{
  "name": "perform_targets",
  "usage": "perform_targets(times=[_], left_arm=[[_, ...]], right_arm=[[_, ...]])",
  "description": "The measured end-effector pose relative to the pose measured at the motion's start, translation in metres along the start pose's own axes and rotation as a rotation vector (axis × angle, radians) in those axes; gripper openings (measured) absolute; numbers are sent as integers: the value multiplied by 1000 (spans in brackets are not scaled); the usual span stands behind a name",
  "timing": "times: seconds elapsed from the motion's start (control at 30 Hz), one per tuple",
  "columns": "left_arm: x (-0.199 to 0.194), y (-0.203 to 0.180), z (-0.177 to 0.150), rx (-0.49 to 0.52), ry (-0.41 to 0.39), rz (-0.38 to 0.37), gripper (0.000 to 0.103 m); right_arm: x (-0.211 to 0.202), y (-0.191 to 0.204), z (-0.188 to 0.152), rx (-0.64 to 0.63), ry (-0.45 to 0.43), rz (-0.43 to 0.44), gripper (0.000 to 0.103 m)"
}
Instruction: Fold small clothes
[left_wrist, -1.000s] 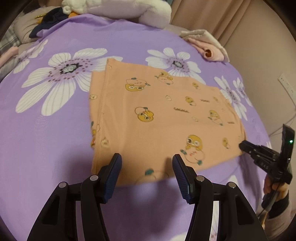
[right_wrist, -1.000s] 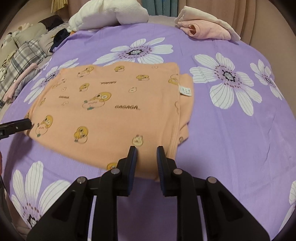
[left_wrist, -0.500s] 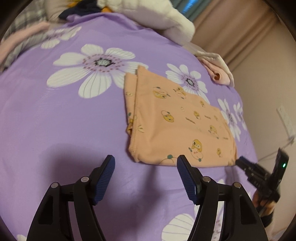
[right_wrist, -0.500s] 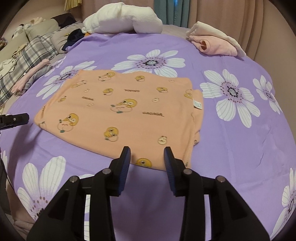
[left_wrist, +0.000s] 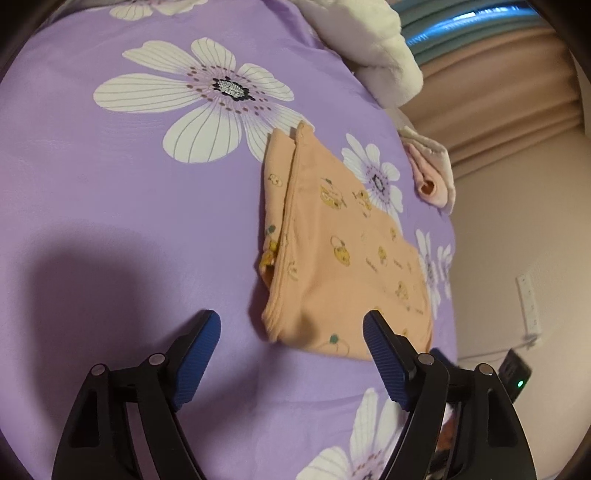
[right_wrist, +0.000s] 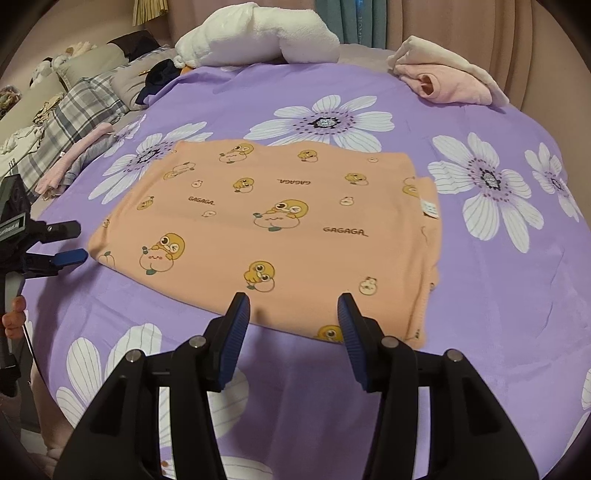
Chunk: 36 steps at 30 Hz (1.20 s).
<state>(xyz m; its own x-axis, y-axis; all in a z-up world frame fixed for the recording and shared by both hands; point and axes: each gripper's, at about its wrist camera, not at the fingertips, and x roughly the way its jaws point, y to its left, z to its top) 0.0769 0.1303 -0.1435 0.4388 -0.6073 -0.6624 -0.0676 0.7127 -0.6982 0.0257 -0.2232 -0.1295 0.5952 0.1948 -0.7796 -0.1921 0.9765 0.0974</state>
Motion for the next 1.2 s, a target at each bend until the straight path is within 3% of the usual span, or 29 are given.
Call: perform_targets(times=[0.43,0.63,0.67,0.7,0.73,0.77,0.8,0.9,1.1,1.2], left_arm=[[43,-13,40,10,31,-50,82],[67,-32,50,61,59,-51,82],[68,-34,51,59,52,-49,78],[68,-34,52,56,46,-47,64],[69,-34,52,58,47,-37,56],[70,-34,52,59,49,-19,40],[70,-34,52,61,48,-7,28],[68,-35,52,82,45,19,20],[60,-49,55,130,34,29,17],[54,-58,57,159,16,25,16]], right_arm=[[20,7,21,24,8,74,49],[55,11,54,46,21,130,49],[64,12,63,57,26,134,48],[71,12,70,69,30,134,48],[79,12,77,83,36,131,40],[89,12,86,93,43,125,31],[97,13,93,102,50,120,28],[118,17,108,120,64,96,14],[130,27,117,61,93,56,11],[107,29,108,59,74,105,11]])
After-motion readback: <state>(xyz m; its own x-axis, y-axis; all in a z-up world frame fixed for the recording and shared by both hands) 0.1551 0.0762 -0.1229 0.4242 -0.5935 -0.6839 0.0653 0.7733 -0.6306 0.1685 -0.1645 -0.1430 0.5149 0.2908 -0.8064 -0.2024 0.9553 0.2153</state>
